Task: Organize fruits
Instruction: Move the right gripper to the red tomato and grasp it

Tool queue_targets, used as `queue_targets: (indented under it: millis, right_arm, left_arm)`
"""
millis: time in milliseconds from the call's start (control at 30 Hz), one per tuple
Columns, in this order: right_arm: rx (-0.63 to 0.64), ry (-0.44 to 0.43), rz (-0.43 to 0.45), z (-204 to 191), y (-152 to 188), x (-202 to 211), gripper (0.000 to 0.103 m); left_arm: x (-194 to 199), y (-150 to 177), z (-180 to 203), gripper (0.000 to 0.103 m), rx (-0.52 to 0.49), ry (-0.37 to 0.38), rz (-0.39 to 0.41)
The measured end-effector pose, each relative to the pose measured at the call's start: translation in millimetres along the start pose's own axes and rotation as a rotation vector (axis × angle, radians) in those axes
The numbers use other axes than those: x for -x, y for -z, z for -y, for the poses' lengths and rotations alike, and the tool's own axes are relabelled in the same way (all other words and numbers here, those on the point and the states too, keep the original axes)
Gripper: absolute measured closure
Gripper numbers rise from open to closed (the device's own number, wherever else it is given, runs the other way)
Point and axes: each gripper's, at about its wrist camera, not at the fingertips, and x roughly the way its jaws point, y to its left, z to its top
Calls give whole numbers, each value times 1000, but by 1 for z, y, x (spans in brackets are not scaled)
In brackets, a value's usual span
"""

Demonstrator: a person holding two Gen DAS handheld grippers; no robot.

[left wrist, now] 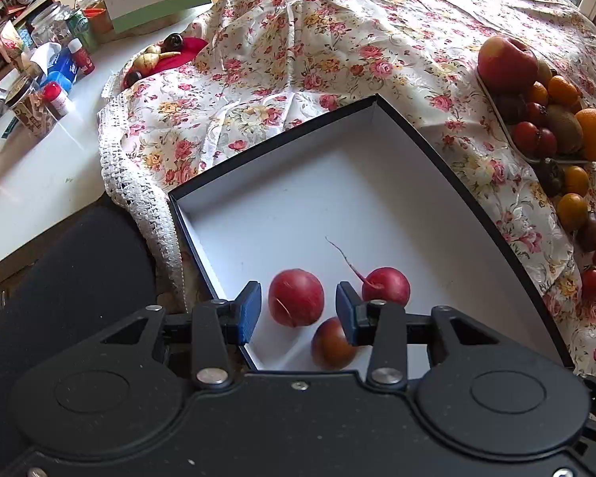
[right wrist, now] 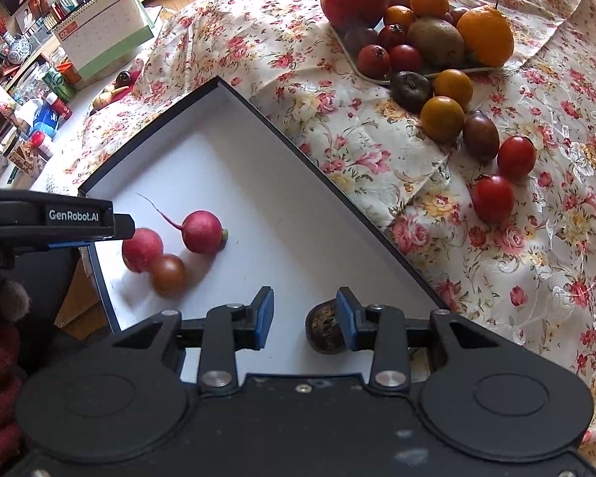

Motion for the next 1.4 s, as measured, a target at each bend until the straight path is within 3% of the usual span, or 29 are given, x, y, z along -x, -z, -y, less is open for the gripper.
queue_targets:
  millis: [500,733,833,1033,1200,1400]
  right_arm:
    - [5,0,-11,-1,1,-2,65]
    - [-20,9,-17,9,-7,1,65]
    - [-62,22,16,28,-19,12,65]
    - [-225,139,116,104,-54,36,65]
    - [-300,236,126,157,-72,32,64]
    - [-298,201,87,171,-80,10,64]
  left_arm:
    - [-1,1,0,54,2,-7,-6]
    - [-7,3,-1,54,4,5,-49]
    - [-6,4,0,54,-8,-2,-47]
    - [-5,5,5,53,-30,-2,-44]
    - [-7,5,10,53,-47,-13,-48]
    - [-9,6,16,53,-70,-19,-53]
